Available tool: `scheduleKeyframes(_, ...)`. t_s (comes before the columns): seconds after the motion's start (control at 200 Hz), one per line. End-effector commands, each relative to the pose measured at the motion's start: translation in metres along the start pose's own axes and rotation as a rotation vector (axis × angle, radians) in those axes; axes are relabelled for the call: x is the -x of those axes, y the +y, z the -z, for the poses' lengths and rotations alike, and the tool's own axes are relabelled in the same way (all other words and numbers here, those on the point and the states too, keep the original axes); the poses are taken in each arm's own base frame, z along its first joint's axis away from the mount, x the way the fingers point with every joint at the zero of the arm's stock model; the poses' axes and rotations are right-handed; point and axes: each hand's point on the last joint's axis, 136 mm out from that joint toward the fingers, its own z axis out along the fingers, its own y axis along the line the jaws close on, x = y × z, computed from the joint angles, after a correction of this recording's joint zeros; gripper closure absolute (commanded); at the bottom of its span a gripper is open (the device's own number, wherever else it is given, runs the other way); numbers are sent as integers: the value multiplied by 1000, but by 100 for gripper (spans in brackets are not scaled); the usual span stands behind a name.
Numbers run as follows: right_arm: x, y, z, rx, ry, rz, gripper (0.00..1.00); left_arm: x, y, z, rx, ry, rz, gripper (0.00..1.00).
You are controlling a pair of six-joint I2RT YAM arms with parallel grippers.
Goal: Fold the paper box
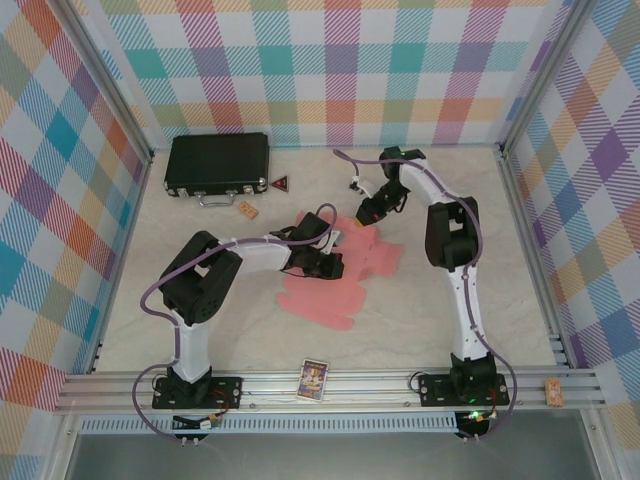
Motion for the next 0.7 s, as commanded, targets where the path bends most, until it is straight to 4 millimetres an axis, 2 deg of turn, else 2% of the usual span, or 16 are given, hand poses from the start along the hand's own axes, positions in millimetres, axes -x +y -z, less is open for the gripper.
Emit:
scheduleKeyframes(0.0,28,3,29,-128,-110,176,97,-6,-7,9,16,20,-14,87)
scheduleKeyframes(0.12,30,4,36,-241,-126,312,98,11,-17,33,8,-64,-18,76)
scheduleKeyframes(0.185,31,4,38,-292,-120,372,99,22,-21,50,-2,-125,-14,74)
scheduleKeyframes(0.33,37,-2,43,-437,-116,481,100,40,-16,95,8,-277,26,68)
scheduleKeyframes(0.525,54,-5,54,-655,-155,663,100,46,23,164,200,-491,76,58)
scheduleKeyframes(0.625,64,-6,61,-766,-183,732,100,46,53,197,316,-584,134,51)
scheduleKeyframes(0.695,72,-4,66,-841,-208,785,100,43,78,210,371,-606,194,49)
